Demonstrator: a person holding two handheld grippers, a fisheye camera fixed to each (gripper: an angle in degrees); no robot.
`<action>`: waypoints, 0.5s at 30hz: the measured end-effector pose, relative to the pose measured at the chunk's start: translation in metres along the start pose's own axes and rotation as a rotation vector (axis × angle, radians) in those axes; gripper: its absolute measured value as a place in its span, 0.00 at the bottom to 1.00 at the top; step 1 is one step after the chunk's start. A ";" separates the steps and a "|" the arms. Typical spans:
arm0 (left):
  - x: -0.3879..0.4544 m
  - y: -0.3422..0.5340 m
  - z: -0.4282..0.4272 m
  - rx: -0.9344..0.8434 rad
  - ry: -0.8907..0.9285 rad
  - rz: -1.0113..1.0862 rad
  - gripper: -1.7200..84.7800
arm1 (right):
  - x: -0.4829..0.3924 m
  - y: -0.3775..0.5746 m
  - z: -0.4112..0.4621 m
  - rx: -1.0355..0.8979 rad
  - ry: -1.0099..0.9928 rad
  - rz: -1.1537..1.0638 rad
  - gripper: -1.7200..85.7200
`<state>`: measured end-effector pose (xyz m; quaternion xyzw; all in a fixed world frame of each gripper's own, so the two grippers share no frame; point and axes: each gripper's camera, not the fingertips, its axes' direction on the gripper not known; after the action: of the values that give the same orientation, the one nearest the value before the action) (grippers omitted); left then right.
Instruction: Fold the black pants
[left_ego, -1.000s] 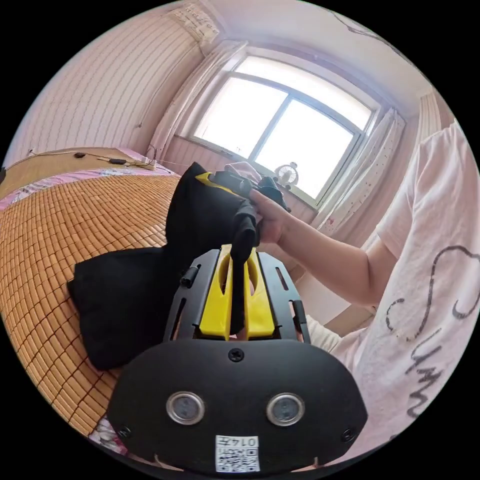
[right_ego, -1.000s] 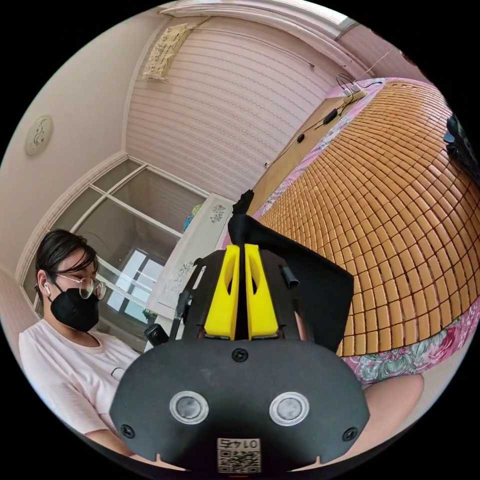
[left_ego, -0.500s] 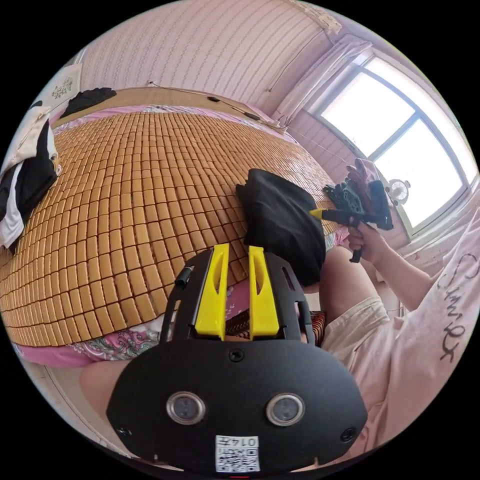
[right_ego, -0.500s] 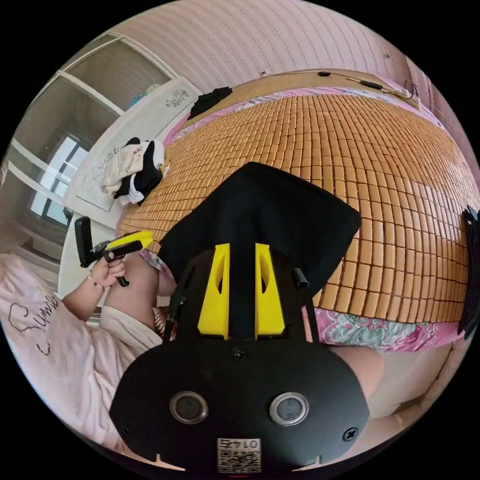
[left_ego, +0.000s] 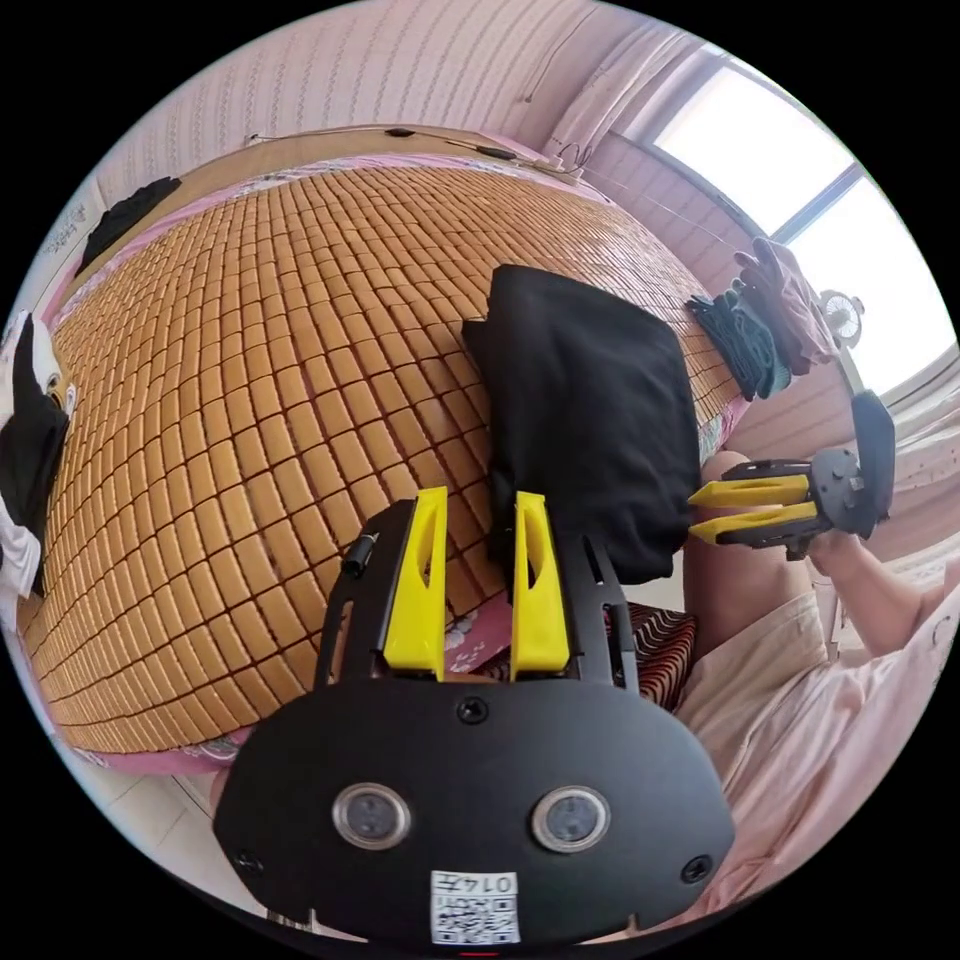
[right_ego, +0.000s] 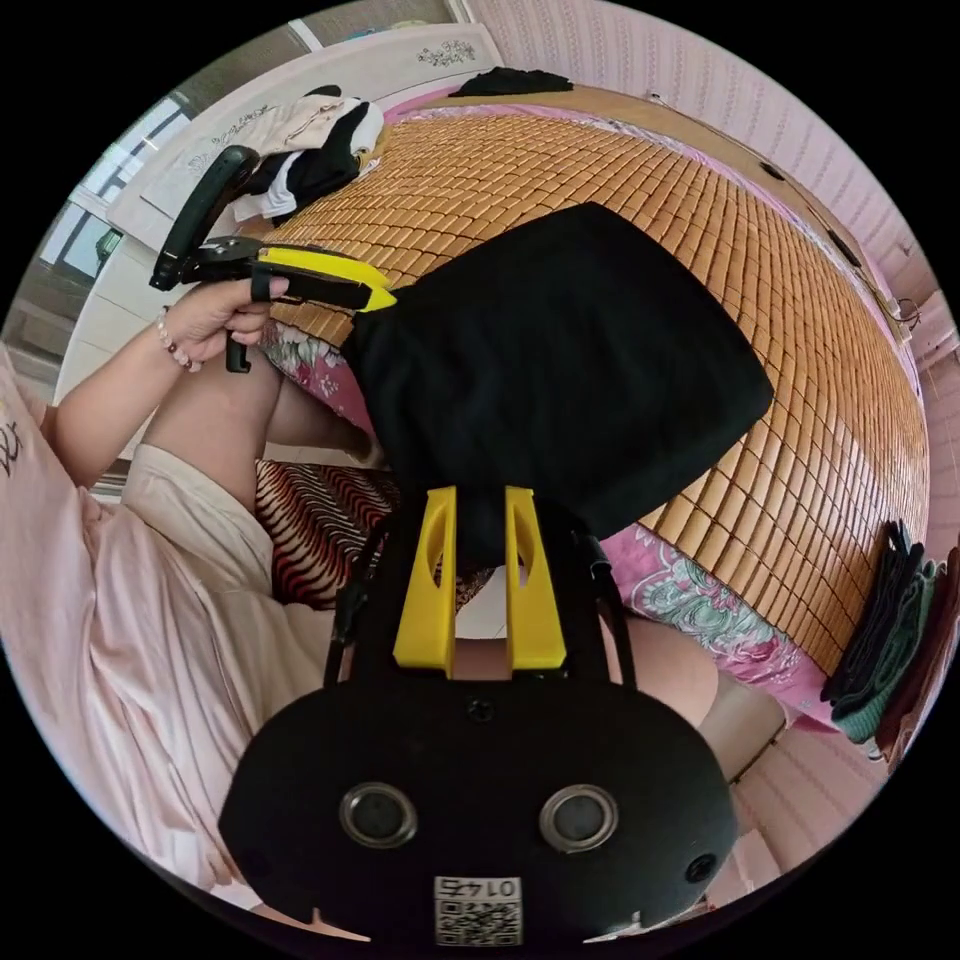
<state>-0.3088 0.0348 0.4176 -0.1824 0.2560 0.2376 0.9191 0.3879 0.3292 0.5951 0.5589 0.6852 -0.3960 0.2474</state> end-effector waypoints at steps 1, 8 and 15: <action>-0.002 0.000 -0.007 0.013 0.014 -0.019 0.13 | 0.003 0.003 -0.008 0.038 0.029 0.036 0.11; 0.018 -0.034 0.028 -0.104 0.206 -0.023 0.16 | 0.046 -0.007 0.016 0.001 0.067 0.333 0.13; 0.049 -0.116 0.053 -0.089 0.086 0.063 0.10 | 0.090 -0.017 0.014 0.193 -0.131 0.444 0.07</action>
<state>-0.1902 -0.0196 0.4575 -0.2248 0.2899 0.2696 0.8903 0.3473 0.3678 0.5211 0.6899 0.4871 -0.4312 0.3177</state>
